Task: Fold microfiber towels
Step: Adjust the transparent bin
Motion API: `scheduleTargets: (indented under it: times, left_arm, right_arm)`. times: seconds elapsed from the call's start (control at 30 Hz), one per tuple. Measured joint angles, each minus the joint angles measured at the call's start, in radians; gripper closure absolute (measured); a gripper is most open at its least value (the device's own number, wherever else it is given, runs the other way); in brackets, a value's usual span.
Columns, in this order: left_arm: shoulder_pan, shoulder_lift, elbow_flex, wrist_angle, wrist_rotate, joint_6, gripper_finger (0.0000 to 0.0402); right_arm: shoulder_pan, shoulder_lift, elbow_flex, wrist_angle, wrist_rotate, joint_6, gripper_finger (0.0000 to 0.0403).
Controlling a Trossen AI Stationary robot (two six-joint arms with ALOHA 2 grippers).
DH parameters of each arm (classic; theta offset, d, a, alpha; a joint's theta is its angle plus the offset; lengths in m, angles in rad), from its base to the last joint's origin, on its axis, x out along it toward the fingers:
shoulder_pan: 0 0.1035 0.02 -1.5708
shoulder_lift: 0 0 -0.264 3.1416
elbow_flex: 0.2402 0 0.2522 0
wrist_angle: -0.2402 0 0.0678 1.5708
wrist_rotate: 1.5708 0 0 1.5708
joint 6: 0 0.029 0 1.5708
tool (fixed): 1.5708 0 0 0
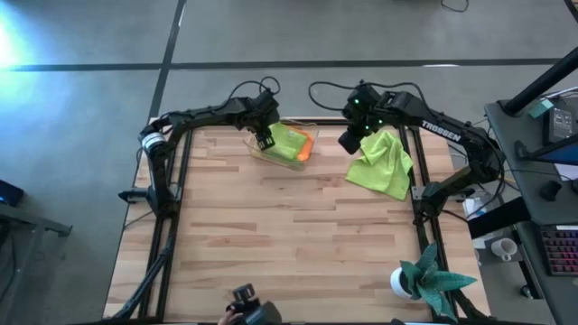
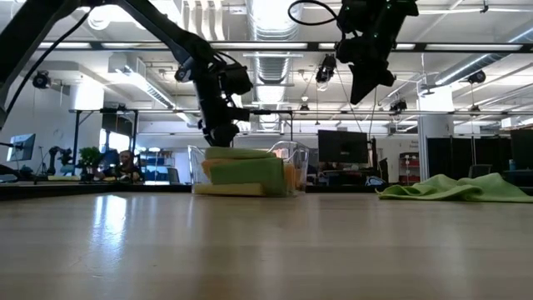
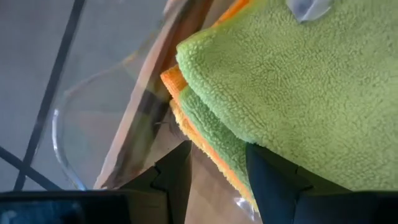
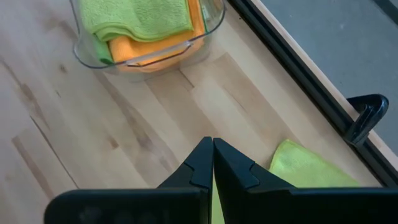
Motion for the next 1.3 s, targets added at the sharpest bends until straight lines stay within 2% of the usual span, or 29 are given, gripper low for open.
scheduleTargets:
  times: [0.13,0.27,0.47,0.57,0.87,0.97,1.13,1.3]
  left_arm:
    - [-0.013,-0.029,0.008,0.019,0.009,0.005,0.0267]
    - [-0.034,-0.122,0.013,0.021,0.048,0.058,0.0267]
    - [-0.091,-0.262,-0.013,0.016,0.246,0.085,0.0267]
    - [-0.136,-0.294,-0.057,0.019,0.287,0.084,0.0267]
    - [-0.298,-0.294,-0.249,0.107,0.305,0.110,0.0267]
    - [-0.327,-0.289,-0.291,0.199,0.305,0.110,0.0267]
    - [-0.333,-0.236,-0.303,0.323,0.303,0.105,0.0267]
    - [-0.337,-0.150,-0.275,0.328,0.300,0.106,0.0267]
  right_arm:
    - [0.006,0.000,0.000,0.000,0.000,0.000,0.0394]
    - [0.006,0.000,0.000,0.000,0.000,-0.001,0.0394]
    - [0.011,0.000,-0.003,-0.001,0.000,-0.002,0.0394]
    - [0.016,0.000,-0.003,0.000,0.000,-0.003,0.0394]
    - [0.019,0.000,-0.004,0.002,0.000,-0.008,0.0394]
    - [0.019,0.000,-0.004,0.003,0.000,-0.009,0.0394]
    - [0.019,0.000,-0.004,0.003,0.000,-0.009,0.0394]
    - [0.025,0.000,-0.004,0.001,0.000,-0.005,0.0394]
